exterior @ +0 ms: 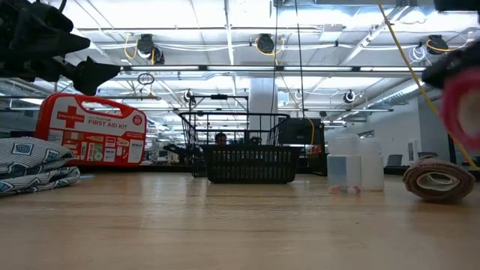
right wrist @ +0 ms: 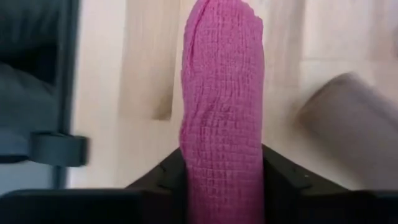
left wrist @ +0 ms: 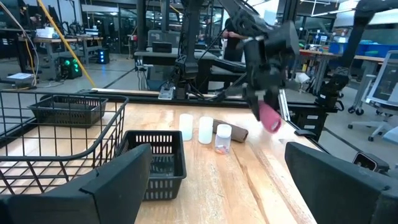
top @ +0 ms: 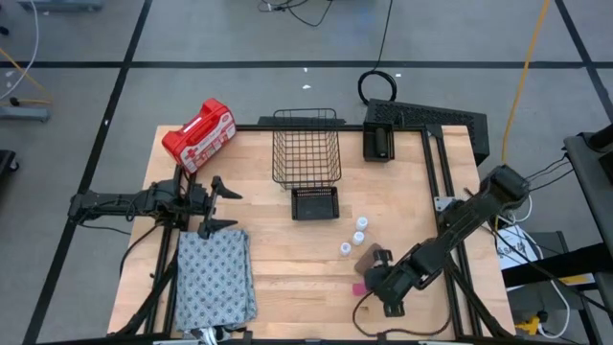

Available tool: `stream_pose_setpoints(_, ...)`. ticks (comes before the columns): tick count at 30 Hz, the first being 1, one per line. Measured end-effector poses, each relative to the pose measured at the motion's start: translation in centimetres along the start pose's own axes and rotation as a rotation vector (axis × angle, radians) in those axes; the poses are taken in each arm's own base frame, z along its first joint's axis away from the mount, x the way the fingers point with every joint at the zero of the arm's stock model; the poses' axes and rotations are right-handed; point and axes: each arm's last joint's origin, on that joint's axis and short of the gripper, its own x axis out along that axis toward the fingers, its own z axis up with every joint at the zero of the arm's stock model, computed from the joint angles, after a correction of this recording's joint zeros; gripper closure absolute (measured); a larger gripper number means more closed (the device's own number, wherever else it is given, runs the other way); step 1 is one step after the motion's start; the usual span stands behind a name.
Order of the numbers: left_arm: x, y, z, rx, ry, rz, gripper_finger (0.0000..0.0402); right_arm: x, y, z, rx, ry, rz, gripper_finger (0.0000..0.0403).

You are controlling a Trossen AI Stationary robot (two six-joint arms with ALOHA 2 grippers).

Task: Pick & place medical supplies in basket/bin
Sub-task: Put the rolled pink bandage into the top black bin

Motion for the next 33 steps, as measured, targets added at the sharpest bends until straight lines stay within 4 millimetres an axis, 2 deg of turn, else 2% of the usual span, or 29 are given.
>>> stream_pose_setpoints(5, 0.0, 0.0, 0.0, 0.000, 0.001, 0.000, 0.0027, -4.1, -0.3, 0.6, 0.056, -0.135, 0.039, 0.0326)
stream_pose_setpoints(10, 0.0, 0.0, 0.0, 0.000, 0.001, 0.000, 0.0027, -7.3, -1.1, 0.7, 0.116, -0.329, -0.079, 0.0314)
stream_pose_setpoints(15, 0.0, 0.0, 0.0, 0.000, 0.001, 0.000, 0.0027, -8.8, -2.3, 1.0, 0.185, -0.478, -0.223, 0.0307)
stream_pose_setpoints(19, 0.0, 0.0, 0.0, 0.000, 0.001, 0.000, 0.0027, -8.6, -3.8, 1.8, 0.258, -0.603, -0.350, 0.0311)
stream_pose_setpoints(25, 0.0, 0.0, 0.0, 0.000, 0.001, 0.000, 0.0027, -7.3, -8.4, 3.1, 0.324, -0.682, -0.516, 0.0306)
stream_pose_setpoints(30, 0.0, 0.0, 0.0, 0.000, 0.001, 0.000, 0.0027, -6.4, -13.7, 4.1, 0.340, -0.780, -0.640, 0.0306)
stream_pose_setpoints(33, 0.0, 0.0, 0.0, 0.000, 0.000, 0.000, 0.0027, -6.5, -17.1, 4.4, 0.379, -0.910, -0.708, 0.0306)
